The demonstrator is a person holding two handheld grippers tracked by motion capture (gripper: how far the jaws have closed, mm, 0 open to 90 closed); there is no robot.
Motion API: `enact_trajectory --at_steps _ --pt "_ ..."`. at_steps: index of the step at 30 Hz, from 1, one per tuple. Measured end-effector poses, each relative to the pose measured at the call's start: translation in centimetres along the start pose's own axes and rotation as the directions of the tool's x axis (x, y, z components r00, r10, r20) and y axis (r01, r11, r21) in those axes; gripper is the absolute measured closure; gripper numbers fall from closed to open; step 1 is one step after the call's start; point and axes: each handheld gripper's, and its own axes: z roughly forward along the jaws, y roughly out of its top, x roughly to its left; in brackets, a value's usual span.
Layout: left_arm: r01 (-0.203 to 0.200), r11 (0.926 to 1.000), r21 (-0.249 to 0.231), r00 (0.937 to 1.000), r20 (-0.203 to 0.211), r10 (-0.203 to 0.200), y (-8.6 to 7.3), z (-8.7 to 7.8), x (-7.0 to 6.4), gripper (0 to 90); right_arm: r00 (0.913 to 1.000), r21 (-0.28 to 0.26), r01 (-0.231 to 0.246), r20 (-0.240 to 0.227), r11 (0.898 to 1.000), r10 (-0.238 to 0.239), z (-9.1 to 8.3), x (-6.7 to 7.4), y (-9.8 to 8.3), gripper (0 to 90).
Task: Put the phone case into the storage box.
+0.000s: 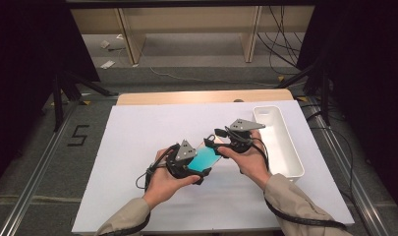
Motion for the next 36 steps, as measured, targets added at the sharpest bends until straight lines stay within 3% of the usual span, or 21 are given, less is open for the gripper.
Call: enact_trajectory --at_steps 13,20,28,29,32,33,35,36 --pt "-0.006 1.0000 -0.004 1.0000 -0.002 0.006 -0.1 0.0 0.0 17.1 0.9988 0.011 -0.040 -0.027 0.999 0.040 0.3 0.0 0.1 53.3" --pt "-0.007 1.0000 0.002 1.0000 -0.003 0.007 -0.2 0.2 -0.1 17.0 0.9943 0.003 -0.100 -0.037 0.995 0.100 0.1 -0.2 0.2 61.4" --pt "-0.058 0.9983 0.009 0.9976 -0.038 0.058 -0.2 0.4 -0.2 16.9 0.9922 -0.005 -0.115 -0.048 0.993 0.115 -0.3 0.0 0.6 68.0" --pt "-0.087 0.9962 0.014 0.9947 -0.055 0.087 -0.1 0.5 -0.2 16.8 0.9900 -0.010 -0.132 -0.051 0.991 0.132 -0.4 0.1 0.7 71.1" --pt "-0.098 0.9948 0.025 0.9934 -0.057 0.100 -0.2 0.7 -0.4 16.7 0.9853 -0.018 -0.155 -0.076 0.988 0.153 -0.6 0.3 1.0 74.5" --pt "-0.086 0.9958 0.031 0.9950 -0.048 0.087 -0.2 0.8 -0.5 16.6 0.9841 -0.017 -0.161 -0.080 0.987 0.159 -0.7 0.4 1.1 75.3" --pt "-0.065 0.9975 0.026 0.9970 -0.039 0.066 -0.1 0.6 -0.4 16.0 0.9715 -0.024 -0.202 -0.131 0.979 0.197 -0.9 1.0 1.5 80.0" --pt "-0.073 0.9971 0.022 0.9956 -0.056 0.074 0.0 0.5 -0.2 15.6 0.9759 -0.026 -0.180 -0.130 0.983 0.175 -1.0 1.3 1.7 80.1"
